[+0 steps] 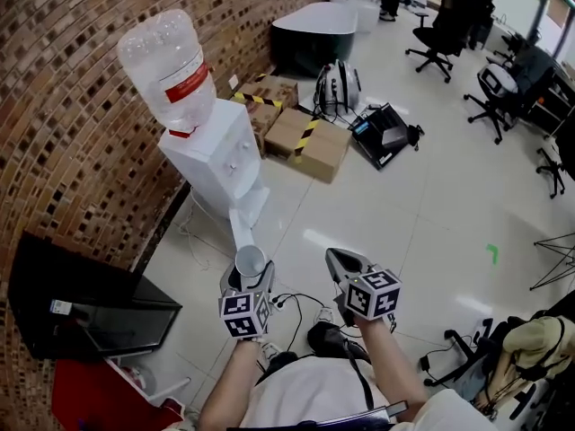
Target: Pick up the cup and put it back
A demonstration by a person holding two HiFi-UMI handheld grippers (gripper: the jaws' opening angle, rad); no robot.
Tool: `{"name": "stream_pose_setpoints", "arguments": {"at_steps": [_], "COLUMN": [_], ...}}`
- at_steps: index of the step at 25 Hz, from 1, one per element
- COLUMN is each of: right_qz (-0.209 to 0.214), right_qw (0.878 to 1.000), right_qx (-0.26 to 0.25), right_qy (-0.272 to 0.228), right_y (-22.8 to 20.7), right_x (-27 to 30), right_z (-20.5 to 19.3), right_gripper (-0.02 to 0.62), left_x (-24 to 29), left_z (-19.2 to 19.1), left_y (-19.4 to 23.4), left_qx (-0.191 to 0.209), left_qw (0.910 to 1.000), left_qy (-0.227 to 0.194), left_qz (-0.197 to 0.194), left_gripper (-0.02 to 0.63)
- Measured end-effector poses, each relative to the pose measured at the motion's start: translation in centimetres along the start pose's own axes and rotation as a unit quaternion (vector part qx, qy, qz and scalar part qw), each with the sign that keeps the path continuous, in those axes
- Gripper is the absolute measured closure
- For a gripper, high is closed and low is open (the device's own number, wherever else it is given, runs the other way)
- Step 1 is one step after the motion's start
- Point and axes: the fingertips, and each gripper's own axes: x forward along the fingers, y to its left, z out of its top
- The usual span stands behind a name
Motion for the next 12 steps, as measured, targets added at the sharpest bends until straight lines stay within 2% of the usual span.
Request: {"name": "stream_pose_setpoints", "arguments": {"at_steps": [8,12], "right_qz": [0.036,0.047], "right_qw": [0.999,0.998], "right_qx": [-0.012,-0.019], "right_qy": [0.013,0.024], "right_y": [-4.9,-6.8], "right_x": [2.5,4.7], "right_z": [0.8,1.4], "right_gripper": [0.592,0.592], "left_x": [4.2,6.3], "left_z": [-0.2,-1.0], "left_y": [-0.1,-0.1], "left_qx": [0.009,-0.002], "left_qw": [0.9993,0.9987], "left_qy": [0.012,0.021], "left_qz": [0.034,0.046], "left_gripper": [0.268,0.268]}}
